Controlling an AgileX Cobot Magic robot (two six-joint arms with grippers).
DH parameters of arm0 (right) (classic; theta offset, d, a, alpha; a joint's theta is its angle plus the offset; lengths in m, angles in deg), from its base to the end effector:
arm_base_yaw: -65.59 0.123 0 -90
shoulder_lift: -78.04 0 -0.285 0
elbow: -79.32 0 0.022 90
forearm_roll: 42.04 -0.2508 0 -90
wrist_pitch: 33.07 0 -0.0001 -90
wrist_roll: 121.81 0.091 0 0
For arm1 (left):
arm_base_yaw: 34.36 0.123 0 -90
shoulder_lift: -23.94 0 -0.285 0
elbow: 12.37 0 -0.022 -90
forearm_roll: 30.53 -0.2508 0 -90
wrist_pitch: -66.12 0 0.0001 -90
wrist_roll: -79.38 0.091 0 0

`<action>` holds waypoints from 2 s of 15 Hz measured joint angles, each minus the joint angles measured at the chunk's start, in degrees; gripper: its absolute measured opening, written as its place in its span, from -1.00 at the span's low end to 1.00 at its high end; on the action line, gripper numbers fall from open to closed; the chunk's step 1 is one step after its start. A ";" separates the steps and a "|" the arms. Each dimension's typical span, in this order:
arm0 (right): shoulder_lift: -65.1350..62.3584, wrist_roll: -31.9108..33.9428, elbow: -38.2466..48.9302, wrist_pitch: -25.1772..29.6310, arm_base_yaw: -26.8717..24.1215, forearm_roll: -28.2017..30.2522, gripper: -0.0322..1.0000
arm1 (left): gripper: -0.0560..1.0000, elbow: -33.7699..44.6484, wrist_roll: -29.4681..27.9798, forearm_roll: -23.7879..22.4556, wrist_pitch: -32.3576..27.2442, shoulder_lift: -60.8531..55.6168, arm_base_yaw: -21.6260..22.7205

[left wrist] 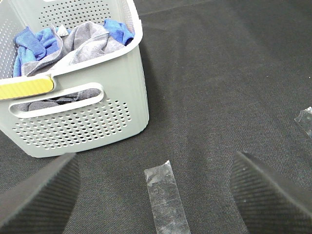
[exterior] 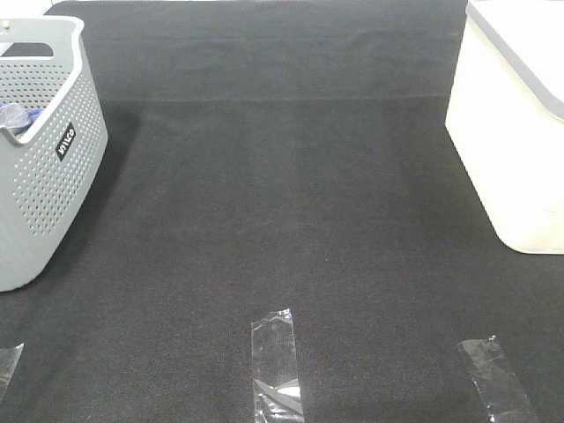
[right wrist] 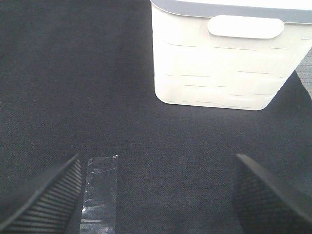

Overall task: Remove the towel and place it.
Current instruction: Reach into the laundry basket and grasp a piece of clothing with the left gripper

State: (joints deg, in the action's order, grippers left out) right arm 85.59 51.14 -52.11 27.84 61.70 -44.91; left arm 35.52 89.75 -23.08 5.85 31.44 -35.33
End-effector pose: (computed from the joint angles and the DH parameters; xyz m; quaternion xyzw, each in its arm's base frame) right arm -0.0053 0.0044 0.2772 -0.0246 0.8522 -0.0249 0.5221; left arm -0.0072 -0.0101 0.2818 0.0862 0.8403 -0.0212 0.5348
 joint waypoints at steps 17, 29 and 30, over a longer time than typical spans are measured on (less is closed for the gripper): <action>0.00 0.00 0.00 0.00 0.00 0.00 0.57 | 0.63 0.00 0.00 0.00 0.00 0.00 0.00; 0.00 0.00 0.00 0.00 0.00 0.00 0.57 | 0.63 0.00 0.00 0.00 0.00 0.00 0.00; 0.00 0.00 0.00 0.00 0.00 0.00 0.57 | 0.63 0.00 0.00 0.00 0.00 0.00 0.00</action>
State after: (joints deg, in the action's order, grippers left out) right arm 85.59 51.14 -52.11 27.84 61.70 -44.91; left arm 35.52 89.75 -23.08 5.85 31.44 -35.33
